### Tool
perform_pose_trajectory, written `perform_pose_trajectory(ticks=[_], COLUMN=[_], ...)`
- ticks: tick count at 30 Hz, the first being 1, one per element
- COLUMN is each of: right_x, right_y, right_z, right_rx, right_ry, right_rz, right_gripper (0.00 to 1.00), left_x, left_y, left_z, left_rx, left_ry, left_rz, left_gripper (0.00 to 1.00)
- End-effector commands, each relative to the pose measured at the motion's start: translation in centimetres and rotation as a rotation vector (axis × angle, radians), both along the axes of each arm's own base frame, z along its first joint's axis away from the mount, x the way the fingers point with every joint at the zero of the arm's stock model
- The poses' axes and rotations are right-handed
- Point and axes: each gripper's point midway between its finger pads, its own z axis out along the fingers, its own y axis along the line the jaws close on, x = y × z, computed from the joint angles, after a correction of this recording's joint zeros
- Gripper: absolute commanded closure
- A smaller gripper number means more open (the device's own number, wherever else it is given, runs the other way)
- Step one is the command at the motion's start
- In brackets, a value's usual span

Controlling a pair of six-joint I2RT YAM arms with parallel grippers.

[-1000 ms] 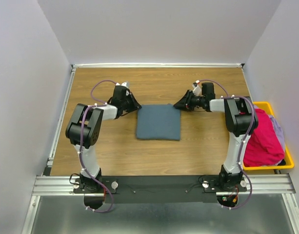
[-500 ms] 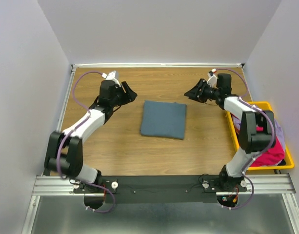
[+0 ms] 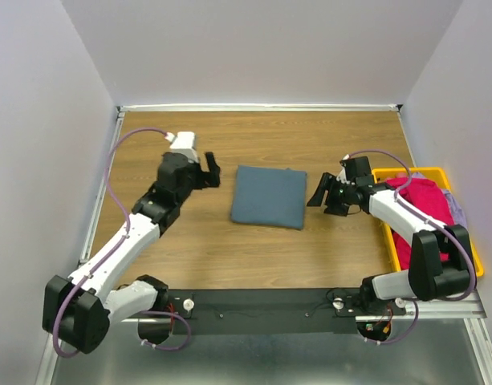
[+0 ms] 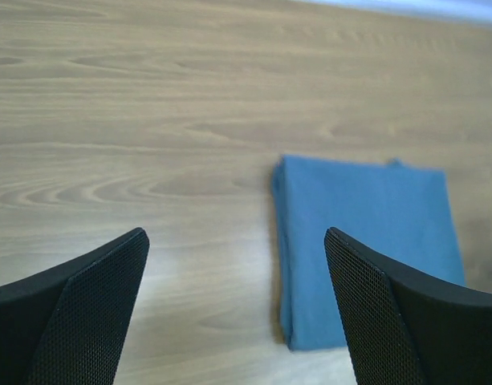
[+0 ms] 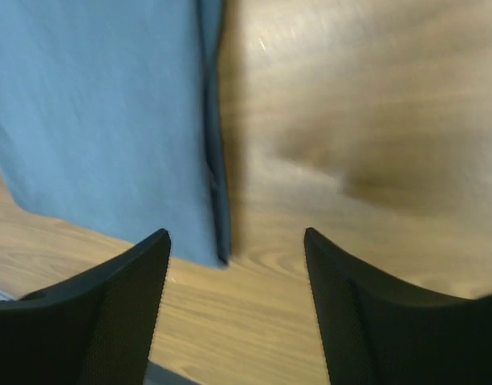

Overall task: Fold and stack the t-shirts
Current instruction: Fold the tshirt, then neatly place the folded tshirt to the corner

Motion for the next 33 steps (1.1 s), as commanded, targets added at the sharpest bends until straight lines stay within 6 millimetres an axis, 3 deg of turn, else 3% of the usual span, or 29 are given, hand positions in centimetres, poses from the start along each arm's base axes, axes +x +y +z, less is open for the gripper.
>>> perform_pose_trajectory(ticks=[1, 2, 5, 6, 8, 10, 11, 12, 14, 15, 16, 17, 20, 22, 29, 33], right_x=[-2.2, -2.3, -2.5, -2.4, -2.1, -1.3, -1.3, -1.1, -1.2, -1.1, -1.3, -1.3, -1.3, -1.2, -2.1, -2.3], right_y=[-0.9, -1.2, -2.7, -3.0, -3.1, -3.9, -3.9, -4.5, -6.5, -7.0, -7.2, -7.4, -8.0, -8.1, -7.0, -6.8], right_z=[-0.4, -0.4, -0.9, -0.9, -0.4, 0.1, 0.3, 0.3, -0.2, -0.1, -0.1, 0.1, 0.1, 0.0, -0.4, -0.3], right_rx=[-0.029, -0.042, -0.115, -0.129, -0.132, -0.172, -0.172, -0.2, -0.289, -0.303, -0.303, -0.3, -0.301, -0.297, -0.245, -0.235], right_ry=[0.057, 0.058, 0.073, 0.074, 0.073, 0.058, 0.059, 0.06, 0.084, 0.089, 0.106, 0.107, 0.113, 0.118, 0.156, 0.152], right_rz=[-0.034, -0.04, -0.096, -0.108, -0.128, -0.17, -0.171, -0.185, -0.25, -0.268, -0.283, -0.291, -0.324, -0.329, -0.276, -0.269], right_gripper=[0.2, 0.19, 0.18, 0.18, 0.18, 0.16, 0.16, 0.15, 0.12, 0.11, 0.11, 0.1, 0.08, 0.08, 0.08, 0.08], left_x=[-2.0, -3.3, -4.6, -6.1, -6.9, -8.3, -8.9, -9.3, -11.3, -11.9, -12.6, -13.6, -14.7, -14.6, -13.3, -12.7], left_y=[-3.9, -6.5, -10.9, -13.5, -16.5, -20.2, -21.1, -22.2, -25.0, -25.9, -27.2, -28.2, -30.1, -31.0, -32.2, -31.7], left_z=[-2.1, -2.2, -2.7, -4.0, -3.8, -6.1, -5.3, -7.1, -7.5, -9.3, -9.3, -11.0, -13.1, -13.4, -15.8, -17.8], left_rx=[0.176, 0.201, 0.25, 0.29, 0.319, 0.422, 0.423, 0.471, 0.502, 0.538, 0.538, 0.561, 0.631, 0.658, 0.75, 0.825], left_ry=[0.017, 0.006, -0.014, 0.002, -0.016, 0.001, -0.022, 0.001, -0.023, -0.001, 0.004, 0.035, 0.06, 0.054, 0.07, 0.101], left_rz=[-0.146, -0.229, -0.34, -0.427, -0.502, -0.615, -0.637, -0.673, -0.771, -0.81, -0.856, -0.901, -1.001, -1.018, -1.011, -1.0], left_gripper=[0.02, 0.02, 0.02, 0.02, 0.02, 0.04, 0.04, 0.06, 0.09, 0.12, 0.14, 0.17, 0.23, 0.25, 0.31, 0.37])
